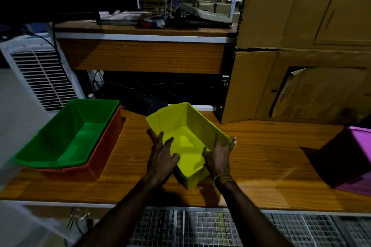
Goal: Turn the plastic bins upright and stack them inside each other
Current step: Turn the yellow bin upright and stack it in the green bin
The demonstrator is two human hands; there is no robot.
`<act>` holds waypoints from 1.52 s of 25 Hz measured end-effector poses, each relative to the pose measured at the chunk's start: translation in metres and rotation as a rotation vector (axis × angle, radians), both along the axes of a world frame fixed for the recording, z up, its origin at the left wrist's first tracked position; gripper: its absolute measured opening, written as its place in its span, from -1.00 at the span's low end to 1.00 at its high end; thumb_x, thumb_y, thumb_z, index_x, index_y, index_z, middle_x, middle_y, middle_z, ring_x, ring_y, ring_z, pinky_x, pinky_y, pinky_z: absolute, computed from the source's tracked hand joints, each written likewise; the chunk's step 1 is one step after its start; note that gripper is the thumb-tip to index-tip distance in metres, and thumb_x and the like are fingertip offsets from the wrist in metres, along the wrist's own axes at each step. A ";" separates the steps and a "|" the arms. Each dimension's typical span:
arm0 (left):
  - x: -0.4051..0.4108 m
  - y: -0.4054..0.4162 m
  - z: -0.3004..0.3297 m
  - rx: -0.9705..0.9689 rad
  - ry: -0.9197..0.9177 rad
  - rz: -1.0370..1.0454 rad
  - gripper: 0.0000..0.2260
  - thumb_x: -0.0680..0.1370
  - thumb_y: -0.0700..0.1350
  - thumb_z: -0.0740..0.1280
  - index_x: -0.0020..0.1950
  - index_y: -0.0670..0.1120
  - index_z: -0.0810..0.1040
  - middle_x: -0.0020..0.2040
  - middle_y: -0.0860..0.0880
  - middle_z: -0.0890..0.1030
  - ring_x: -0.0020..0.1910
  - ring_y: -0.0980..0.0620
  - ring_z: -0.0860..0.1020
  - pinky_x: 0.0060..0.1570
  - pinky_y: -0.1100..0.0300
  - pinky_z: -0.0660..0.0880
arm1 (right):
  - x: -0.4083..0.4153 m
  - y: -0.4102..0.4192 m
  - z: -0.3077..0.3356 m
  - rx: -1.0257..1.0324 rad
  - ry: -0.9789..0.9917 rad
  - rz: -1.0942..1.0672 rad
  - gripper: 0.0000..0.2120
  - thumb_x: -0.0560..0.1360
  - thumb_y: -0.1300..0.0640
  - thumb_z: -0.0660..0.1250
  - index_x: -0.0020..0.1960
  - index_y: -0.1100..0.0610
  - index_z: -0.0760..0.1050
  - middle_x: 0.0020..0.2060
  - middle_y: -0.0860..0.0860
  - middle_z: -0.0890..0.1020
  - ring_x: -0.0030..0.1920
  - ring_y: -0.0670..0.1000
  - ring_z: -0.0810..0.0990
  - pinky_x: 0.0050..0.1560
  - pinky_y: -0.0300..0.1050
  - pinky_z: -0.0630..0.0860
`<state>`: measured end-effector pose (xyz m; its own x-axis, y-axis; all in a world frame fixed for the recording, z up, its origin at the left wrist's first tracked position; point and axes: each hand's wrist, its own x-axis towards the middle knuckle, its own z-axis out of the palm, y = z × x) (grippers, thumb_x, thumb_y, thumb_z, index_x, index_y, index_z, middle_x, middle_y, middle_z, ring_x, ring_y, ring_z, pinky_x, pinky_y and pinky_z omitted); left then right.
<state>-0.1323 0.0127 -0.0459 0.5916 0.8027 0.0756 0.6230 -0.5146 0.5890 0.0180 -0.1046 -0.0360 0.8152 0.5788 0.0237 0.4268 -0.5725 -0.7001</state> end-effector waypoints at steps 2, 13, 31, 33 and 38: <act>-0.002 0.003 -0.001 -0.012 -0.066 -0.125 -0.57 0.54 0.05 0.30 0.39 -0.01 0.48 0.49 -0.08 0.36 0.55 -0.06 0.16 0.47 0.05 0.14 | 0.014 -0.005 0.001 0.013 -0.013 -0.007 -0.28 0.48 0.30 0.33 0.56 0.14 0.11 0.50 0.38 -0.27 0.53 0.39 -0.16 0.44 0.10 0.21; -0.006 0.016 -0.008 0.314 -0.139 -0.316 -0.78 0.46 0.16 0.31 -0.01 0.12 0.66 -0.08 0.14 0.61 0.00 0.10 0.57 0.10 0.03 0.46 | 0.024 -0.010 -0.003 0.052 -0.024 0.017 -0.52 0.55 0.02 0.29 0.45 0.06 0.36 0.52 0.27 0.11 0.53 0.26 0.12 0.47 0.15 0.22; 0.077 -0.063 -0.005 0.155 -0.294 -0.252 -0.83 0.49 -0.10 0.35 0.02 0.14 0.59 0.03 0.09 0.49 0.08 0.06 0.52 -0.07 0.08 0.51 | 0.016 -0.023 -0.009 0.112 0.062 -0.174 -0.66 0.53 0.07 0.28 0.25 0.18 0.49 0.31 0.28 0.36 0.23 0.29 0.44 0.05 -0.04 0.40; 0.075 -0.059 -0.005 0.173 -0.267 -0.242 -0.82 0.49 -0.07 0.34 0.06 0.15 0.59 0.07 0.08 0.48 0.11 0.06 0.51 -0.04 0.08 0.51 | 0.020 -0.021 -0.008 0.098 0.048 -0.156 -0.62 0.51 0.07 0.24 0.27 0.21 0.49 0.24 0.30 0.41 0.19 0.30 0.46 0.01 -0.04 0.39; 0.068 -0.038 -0.005 0.225 -0.135 -0.152 -0.77 0.48 -0.04 0.36 0.14 0.10 0.60 0.28 -0.05 0.47 0.24 -0.09 0.49 0.17 0.00 0.45 | 0.030 -0.017 -0.003 -0.003 0.043 -0.145 -0.64 0.51 0.19 0.23 0.30 0.17 0.50 0.37 0.39 0.25 -0.05 0.40 0.58 -0.02 0.01 0.48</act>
<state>-0.0647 -0.0249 -0.0511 0.6760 0.6601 0.3275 0.4532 -0.7229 0.5216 0.0485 -0.1212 -0.0392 0.8904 0.4550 -0.0147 0.3091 -0.6279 -0.7143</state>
